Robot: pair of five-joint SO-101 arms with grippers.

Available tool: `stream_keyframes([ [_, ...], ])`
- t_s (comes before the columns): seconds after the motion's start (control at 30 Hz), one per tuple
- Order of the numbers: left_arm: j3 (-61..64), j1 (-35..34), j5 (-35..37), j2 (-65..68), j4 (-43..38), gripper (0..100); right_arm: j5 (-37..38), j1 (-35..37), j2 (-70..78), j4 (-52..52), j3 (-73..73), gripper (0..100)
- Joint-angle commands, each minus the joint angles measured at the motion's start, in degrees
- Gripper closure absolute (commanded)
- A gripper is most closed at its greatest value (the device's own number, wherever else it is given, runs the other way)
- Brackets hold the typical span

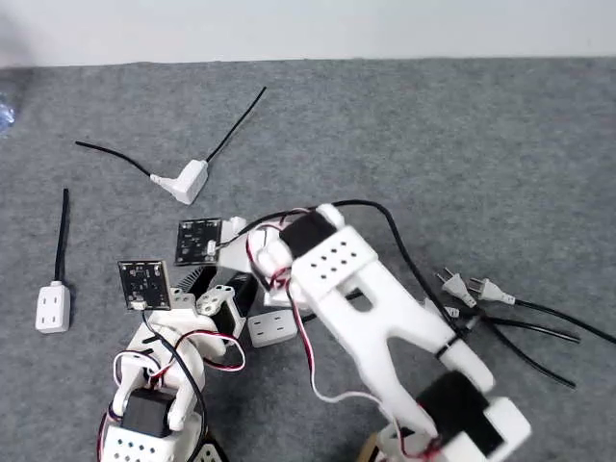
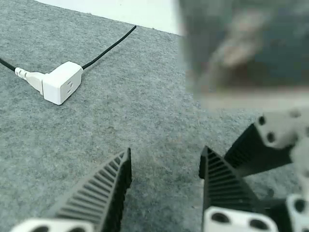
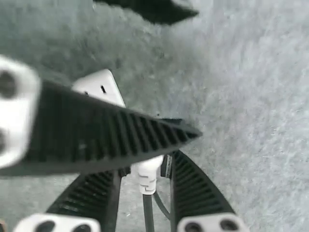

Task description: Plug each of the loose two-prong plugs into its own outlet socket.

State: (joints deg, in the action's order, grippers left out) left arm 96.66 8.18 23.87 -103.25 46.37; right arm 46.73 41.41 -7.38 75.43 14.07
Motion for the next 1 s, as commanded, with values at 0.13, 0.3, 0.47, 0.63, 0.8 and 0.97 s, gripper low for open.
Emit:
stream_keyframes([
  [0.13, -0.31, 2.11, -0.7, -0.97, 0.0, 78, -3.52, 5.41, -7.08, 7.16, -8.62, 99.0],
  [0.3, -0.31, 2.02, -0.7, -0.97, 0.0, 78, -5.1, 6.11, -9.19, 11.74, -14.15, 99.0],
  [0.47, -0.31, 2.02, -0.7, -0.97, 0.09, 78, -5.1, 6.11, -11.47, 15.34, -17.49, 99.0],
  [0.63, -0.31, 2.02, -0.7, -0.97, 0.09, 78, -5.36, 6.11, -13.76, 16.13, -18.9, 99.0],
  [0.8, -0.31, 2.02, -0.7, -0.97, 0.09, 78, -5.45, 6.11, -14.73, 16.04, -18.99, 99.0],
  [0.97, -0.31, 1.93, -0.7, -0.97, 0.09, 78, -5.1, 6.02, -14.2, 15.87, -18.64, 99.0],
])
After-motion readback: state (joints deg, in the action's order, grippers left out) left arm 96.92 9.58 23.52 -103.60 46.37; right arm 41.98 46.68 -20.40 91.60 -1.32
